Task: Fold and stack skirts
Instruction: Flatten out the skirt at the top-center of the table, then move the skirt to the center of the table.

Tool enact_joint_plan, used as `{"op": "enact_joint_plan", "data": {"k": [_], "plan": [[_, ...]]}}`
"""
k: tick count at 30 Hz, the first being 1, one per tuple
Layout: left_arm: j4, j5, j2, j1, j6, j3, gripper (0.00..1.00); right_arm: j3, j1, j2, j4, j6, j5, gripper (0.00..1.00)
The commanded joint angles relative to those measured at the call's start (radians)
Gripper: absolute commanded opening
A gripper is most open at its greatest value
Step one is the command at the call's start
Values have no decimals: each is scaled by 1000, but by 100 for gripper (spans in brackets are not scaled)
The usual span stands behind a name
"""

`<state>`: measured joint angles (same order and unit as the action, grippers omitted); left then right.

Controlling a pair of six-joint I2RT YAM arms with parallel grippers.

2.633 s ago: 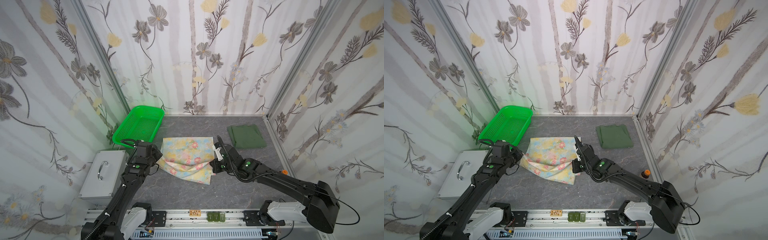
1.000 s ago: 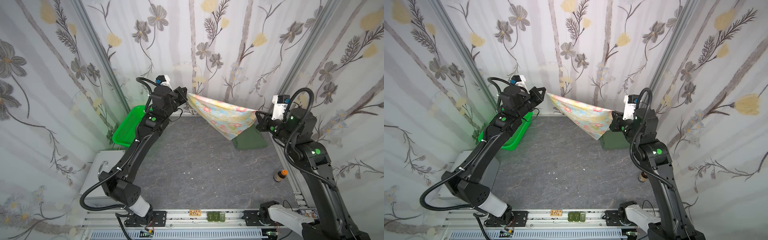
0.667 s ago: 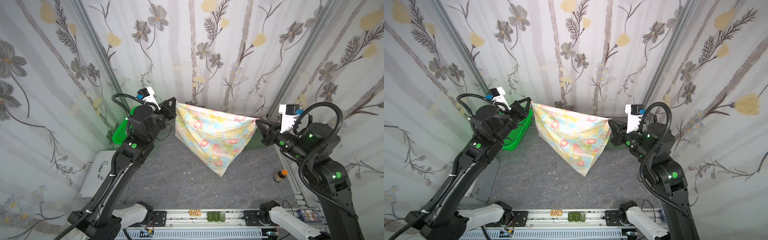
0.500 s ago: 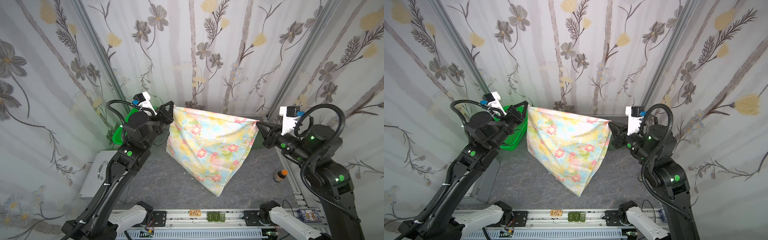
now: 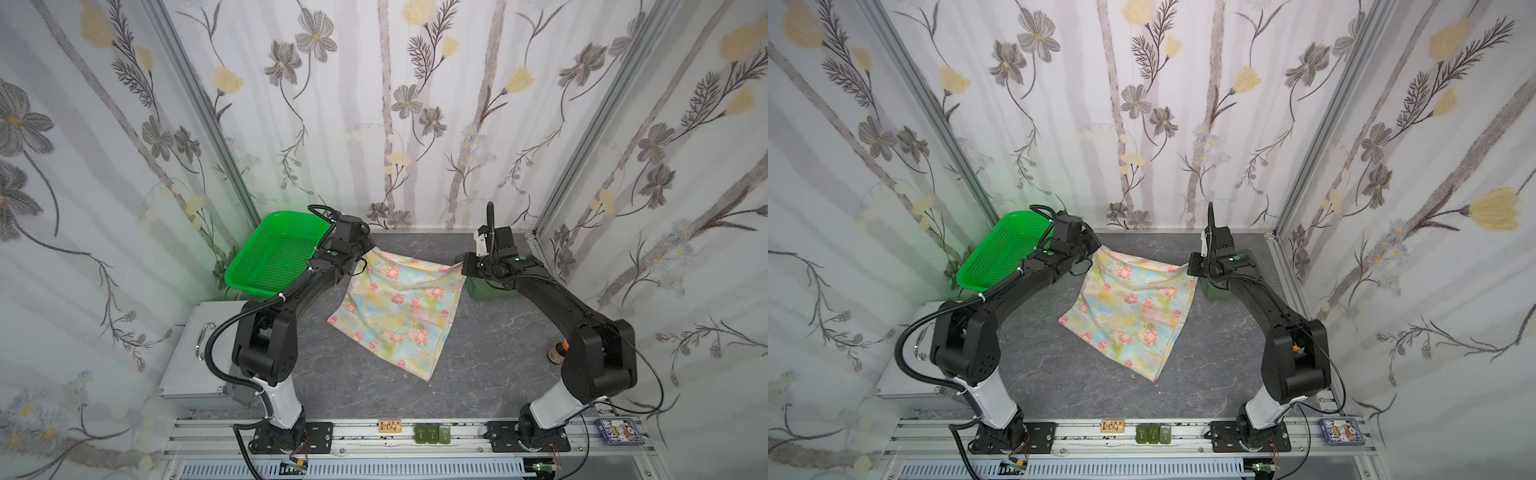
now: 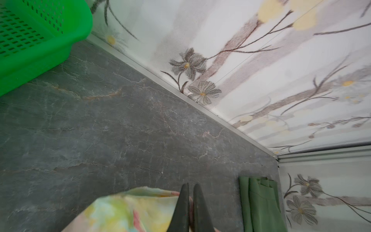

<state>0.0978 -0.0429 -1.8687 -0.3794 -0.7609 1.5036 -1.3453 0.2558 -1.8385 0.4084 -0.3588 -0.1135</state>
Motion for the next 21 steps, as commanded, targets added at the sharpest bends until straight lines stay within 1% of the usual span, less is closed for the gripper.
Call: {"op": "enact_joint_plan", "data": {"k": [1,2,3,4,5,7,10,12,15,17,18,19,20,21], "plan": [[-61,8,-107,-3,0,110,0,-63,0,-82,-108,-17,61,0],[-62,-4,-137,0,3,145,11,-81,-2,-104,-120,-18,68,21],[-62,-17,-159,2,5,173,52,-97,-6,-123,-126,-21,75,36],[-63,-36,-181,6,5,201,77,-117,-12,-143,-128,-24,78,49],[-65,-50,-196,10,11,226,85,-133,-18,-156,-134,-30,88,59],[-66,-63,-204,21,23,255,92,-152,-26,-160,-138,-38,90,63],[-67,-60,-172,49,32,239,95,-118,-27,-109,-161,-49,103,65],[-66,-28,-151,64,43,213,96,-65,-25,-63,-179,-54,90,64],[-66,31,-100,75,47,117,93,44,6,14,-209,-68,32,63],[-66,74,-61,73,39,13,87,109,60,52,-208,-66,23,60],[-65,91,-48,71,37,-28,84,128,86,57,-197,-65,22,59],[-65,98,-37,68,34,-77,77,146,118,59,-185,-69,18,56],[-66,96,-27,67,25,-124,63,164,145,58,-186,-76,11,50],[-66,97,-26,67,20,-157,51,184,171,54,-193,-86,0,42]]}}
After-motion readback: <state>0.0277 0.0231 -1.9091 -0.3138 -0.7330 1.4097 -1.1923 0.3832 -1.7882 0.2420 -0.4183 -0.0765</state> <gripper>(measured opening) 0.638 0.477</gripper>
